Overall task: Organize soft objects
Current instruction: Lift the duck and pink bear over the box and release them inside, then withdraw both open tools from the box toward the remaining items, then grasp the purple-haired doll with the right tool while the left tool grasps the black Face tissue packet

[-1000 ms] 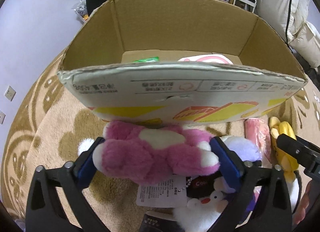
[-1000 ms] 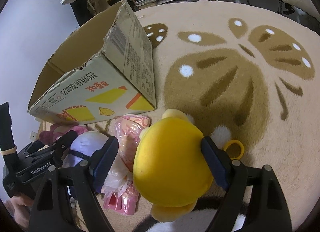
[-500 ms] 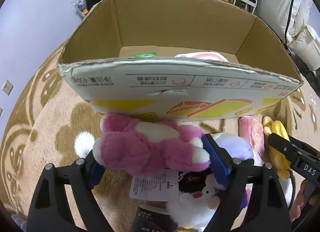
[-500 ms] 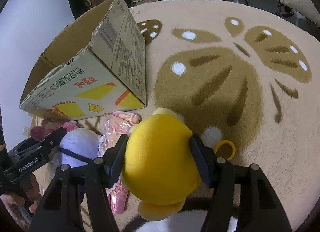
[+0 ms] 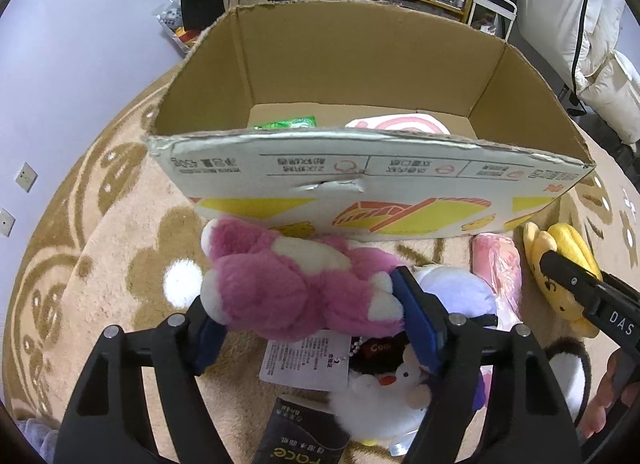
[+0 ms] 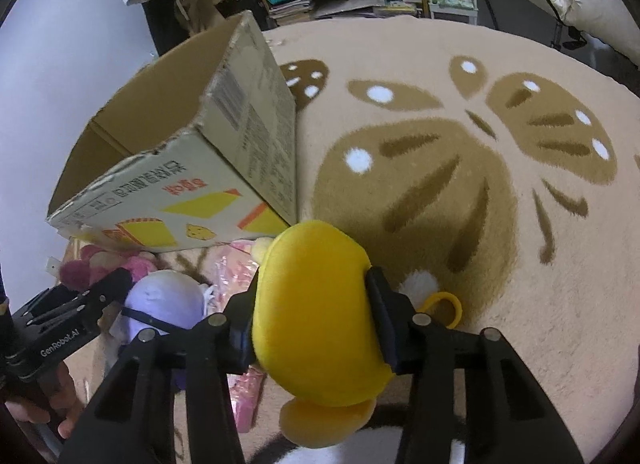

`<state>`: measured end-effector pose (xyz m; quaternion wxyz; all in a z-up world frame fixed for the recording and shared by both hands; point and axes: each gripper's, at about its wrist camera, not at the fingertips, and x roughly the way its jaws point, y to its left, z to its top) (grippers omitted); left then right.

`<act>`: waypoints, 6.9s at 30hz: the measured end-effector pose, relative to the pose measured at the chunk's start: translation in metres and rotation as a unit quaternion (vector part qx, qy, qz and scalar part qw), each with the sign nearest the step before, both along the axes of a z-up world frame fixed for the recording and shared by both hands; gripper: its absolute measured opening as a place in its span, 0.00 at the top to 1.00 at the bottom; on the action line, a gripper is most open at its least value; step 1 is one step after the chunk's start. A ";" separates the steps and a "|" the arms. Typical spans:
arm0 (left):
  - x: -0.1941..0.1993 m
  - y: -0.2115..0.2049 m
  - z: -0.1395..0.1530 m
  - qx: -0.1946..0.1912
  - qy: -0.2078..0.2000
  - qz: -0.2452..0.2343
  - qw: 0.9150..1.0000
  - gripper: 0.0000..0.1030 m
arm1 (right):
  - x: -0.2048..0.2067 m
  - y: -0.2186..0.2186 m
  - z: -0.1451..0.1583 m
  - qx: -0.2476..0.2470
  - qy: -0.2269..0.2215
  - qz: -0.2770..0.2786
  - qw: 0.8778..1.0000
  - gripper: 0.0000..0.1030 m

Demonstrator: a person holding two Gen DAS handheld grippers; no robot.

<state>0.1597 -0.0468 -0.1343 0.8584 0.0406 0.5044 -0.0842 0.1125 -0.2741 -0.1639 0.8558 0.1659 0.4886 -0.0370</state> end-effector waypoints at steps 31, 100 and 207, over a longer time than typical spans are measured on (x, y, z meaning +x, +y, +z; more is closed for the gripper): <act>-0.015 0.042 0.041 0.014 -0.058 0.064 0.996 0.29 | -0.011 0.023 0.035 0.011 -0.083 0.055 0.995 0.52; 0.054 0.017 0.098 0.040 -0.171 0.010 0.984 0.13 | 0.071 0.048 0.088 -0.025 -0.163 0.113 0.980 0.42; -0.047 0.038 -0.041 0.029 0.173 -0.016 0.984 0.54 | 0.017 0.091 -0.009 0.065 0.013 0.173 0.983 0.35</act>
